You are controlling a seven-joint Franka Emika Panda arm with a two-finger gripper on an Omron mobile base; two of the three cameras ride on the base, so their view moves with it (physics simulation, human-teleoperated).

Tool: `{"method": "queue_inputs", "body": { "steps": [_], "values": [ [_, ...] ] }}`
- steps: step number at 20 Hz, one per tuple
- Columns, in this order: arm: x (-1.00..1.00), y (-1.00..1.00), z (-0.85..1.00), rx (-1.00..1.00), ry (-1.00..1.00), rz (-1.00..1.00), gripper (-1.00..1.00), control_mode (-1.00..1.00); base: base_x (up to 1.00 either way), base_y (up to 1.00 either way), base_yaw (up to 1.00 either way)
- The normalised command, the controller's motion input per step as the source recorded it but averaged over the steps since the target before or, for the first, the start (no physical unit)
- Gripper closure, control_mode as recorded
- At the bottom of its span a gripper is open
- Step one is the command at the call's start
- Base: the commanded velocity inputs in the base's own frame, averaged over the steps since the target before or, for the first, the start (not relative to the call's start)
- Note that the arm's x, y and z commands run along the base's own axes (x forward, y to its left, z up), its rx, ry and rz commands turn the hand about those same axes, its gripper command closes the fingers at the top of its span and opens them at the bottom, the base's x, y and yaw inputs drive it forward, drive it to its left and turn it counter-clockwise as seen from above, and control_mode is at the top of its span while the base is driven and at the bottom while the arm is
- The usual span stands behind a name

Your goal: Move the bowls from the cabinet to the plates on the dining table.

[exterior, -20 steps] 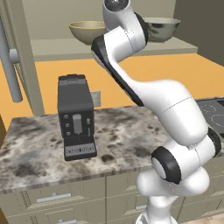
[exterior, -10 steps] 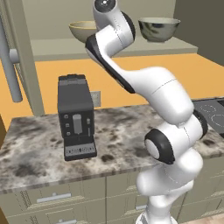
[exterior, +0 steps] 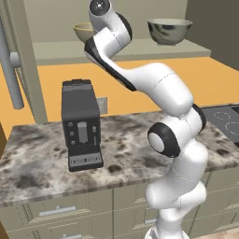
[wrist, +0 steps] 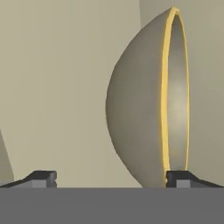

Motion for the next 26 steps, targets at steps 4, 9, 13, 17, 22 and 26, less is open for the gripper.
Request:
{"method": "queue_inputs", "body": {
  "steps": [4,9,13,17,22,26],
  "values": [
    [0.47,0.19,0.18,0.0,0.0,0.0,-1.0,-1.0,0.0,0.0,0.0],
    [0.46,0.08,0.12,0.0,0.0,0.0,-1.0,-1.0,0.0,0.0,0.0],
    [0.12,0.23,-0.45,0.0,0.0,0.0,-1.0,-1.0,0.0,0.0,0.0],
    [0.02,0.4,-0.86,0.0,0.0,0.01,1.0,-1.0,0.0,0.0,0.0],
    [0.0,0.27,-0.63,0.0,0.0,0.02,1.0,-1.0,0.0,0.0,0.0],
    [0.14,0.07,-0.19,0.0,0.0,0.0,1.0,-1.0,0.0,0.0,0.0]
  ]
}}
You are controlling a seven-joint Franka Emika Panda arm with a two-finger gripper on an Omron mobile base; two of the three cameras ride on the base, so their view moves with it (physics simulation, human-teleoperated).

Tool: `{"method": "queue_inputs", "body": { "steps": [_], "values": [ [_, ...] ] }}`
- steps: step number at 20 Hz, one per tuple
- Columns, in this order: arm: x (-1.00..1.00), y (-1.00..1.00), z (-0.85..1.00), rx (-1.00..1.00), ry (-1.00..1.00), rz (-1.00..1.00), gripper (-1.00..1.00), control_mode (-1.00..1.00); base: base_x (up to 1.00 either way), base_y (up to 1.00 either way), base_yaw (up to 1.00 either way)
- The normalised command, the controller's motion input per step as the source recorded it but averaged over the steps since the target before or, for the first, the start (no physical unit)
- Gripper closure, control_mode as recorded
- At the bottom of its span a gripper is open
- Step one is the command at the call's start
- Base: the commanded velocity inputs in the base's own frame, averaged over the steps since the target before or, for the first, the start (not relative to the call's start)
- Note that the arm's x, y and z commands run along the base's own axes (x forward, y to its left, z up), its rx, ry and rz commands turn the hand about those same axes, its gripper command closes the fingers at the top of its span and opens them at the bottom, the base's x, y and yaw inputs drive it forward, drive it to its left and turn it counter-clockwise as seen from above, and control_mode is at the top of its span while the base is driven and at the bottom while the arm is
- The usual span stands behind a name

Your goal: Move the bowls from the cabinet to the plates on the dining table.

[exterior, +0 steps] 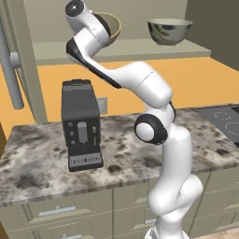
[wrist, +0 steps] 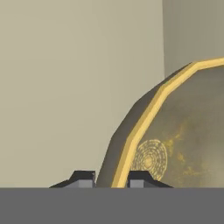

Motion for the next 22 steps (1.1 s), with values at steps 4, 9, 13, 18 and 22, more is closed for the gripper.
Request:
{"method": "queue_inputs", "body": {
  "steps": [4,9,13,18,22],
  "values": [
    [-0.22,0.15,0.09,0.0,-0.02,0.0,1.0,-1.0,0.0,0.0,0.0],
    [-0.82,0.16,0.01,0.0,-0.06,0.0,1.0,-1.0,0.0,0.0,0.0],
    [-1.0,0.01,0.0,0.0,-0.06,0.0,1.0,-1.0,0.0,0.0,0.0],
    [-1.0,0.0,-0.29,0.0,-0.06,0.0,1.0,-1.0,0.0,0.0,0.0],
    [-1.0,0.0,-0.57,0.0,-0.05,0.0,1.0,-1.0,0.0,0.0,0.0]
  ]
}}
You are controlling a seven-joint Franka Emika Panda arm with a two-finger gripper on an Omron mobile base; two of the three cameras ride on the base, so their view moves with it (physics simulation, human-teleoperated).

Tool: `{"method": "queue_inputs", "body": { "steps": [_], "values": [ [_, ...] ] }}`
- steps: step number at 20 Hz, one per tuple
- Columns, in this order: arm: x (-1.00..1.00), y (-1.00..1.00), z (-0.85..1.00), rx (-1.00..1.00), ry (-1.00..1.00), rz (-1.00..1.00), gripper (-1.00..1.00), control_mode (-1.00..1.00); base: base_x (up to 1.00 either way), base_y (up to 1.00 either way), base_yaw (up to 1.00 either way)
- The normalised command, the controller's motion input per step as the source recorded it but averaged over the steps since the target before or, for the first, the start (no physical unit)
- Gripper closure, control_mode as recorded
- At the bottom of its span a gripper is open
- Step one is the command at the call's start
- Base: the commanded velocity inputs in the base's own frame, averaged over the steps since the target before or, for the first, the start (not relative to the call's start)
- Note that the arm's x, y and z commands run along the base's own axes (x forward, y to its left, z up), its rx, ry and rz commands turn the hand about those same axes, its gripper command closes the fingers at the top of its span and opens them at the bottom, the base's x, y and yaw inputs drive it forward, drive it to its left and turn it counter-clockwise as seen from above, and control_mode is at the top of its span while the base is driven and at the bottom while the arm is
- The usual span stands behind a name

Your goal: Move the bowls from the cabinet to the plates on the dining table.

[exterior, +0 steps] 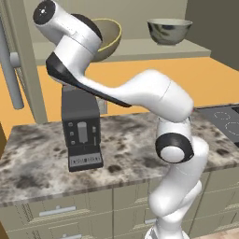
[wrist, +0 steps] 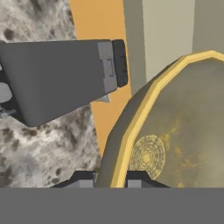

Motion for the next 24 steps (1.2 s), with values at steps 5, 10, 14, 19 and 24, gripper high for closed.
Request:
{"method": "queue_inputs", "body": {
  "steps": [5,10,14,19,24],
  "values": [
    [-0.76,-0.27,-0.52,0.0,-0.02,-0.01,1.0,-1.0,0.0,0.0,0.0],
    [-0.31,-0.65,-0.3,0.04,0.0,-0.04,1.0,-1.0,0.0,0.0,0.0],
    [-0.24,-0.66,-0.54,0.06,0.0,-0.01,1.0,-1.0,0.0,0.0,0.0],
    [-0.19,-0.61,-0.55,0.06,0.0,0.0,1.0,-1.0,0.0,0.0,0.0],
    [-0.04,-0.55,-0.45,0.08,0.0,0.0,1.0,-1.0,0.0,0.0,0.0]
  ]
}}
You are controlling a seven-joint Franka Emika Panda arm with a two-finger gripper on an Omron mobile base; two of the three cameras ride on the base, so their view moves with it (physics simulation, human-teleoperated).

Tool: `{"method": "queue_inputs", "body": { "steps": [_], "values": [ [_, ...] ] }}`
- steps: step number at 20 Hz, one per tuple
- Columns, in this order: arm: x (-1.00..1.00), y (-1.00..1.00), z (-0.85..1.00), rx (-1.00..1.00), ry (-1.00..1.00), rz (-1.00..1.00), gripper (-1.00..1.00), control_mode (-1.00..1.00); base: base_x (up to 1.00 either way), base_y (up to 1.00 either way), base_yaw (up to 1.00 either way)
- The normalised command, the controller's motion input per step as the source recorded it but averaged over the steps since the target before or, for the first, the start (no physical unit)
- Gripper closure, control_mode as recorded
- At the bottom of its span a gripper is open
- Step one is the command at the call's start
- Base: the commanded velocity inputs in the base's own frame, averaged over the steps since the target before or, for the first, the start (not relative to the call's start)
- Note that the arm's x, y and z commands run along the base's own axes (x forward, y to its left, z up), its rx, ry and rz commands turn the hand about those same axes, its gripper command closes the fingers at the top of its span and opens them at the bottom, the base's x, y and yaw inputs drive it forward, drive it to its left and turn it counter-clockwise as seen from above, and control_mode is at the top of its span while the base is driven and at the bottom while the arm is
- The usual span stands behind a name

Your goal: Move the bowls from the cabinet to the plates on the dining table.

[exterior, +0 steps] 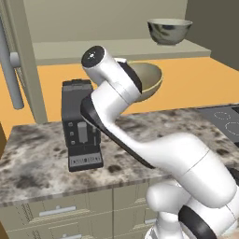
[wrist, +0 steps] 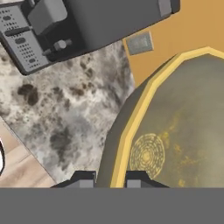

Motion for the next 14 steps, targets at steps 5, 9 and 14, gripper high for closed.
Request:
{"method": "queue_inputs", "body": {
  "steps": [5,9,14],
  "values": [
    [-0.15,-0.32,-0.46,0.11,0.0,0.0,1.0,-1.0,0.0,0.0,0.0],
    [-0.14,-0.18,-0.65,0.06,0.0,0.0,1.0,-1.0,0.0,0.0,0.0],
    [-0.05,-0.3,-0.47,0.06,0.0,-0.02,1.0,-1.0,0.0,0.0,0.0]
  ]
}}
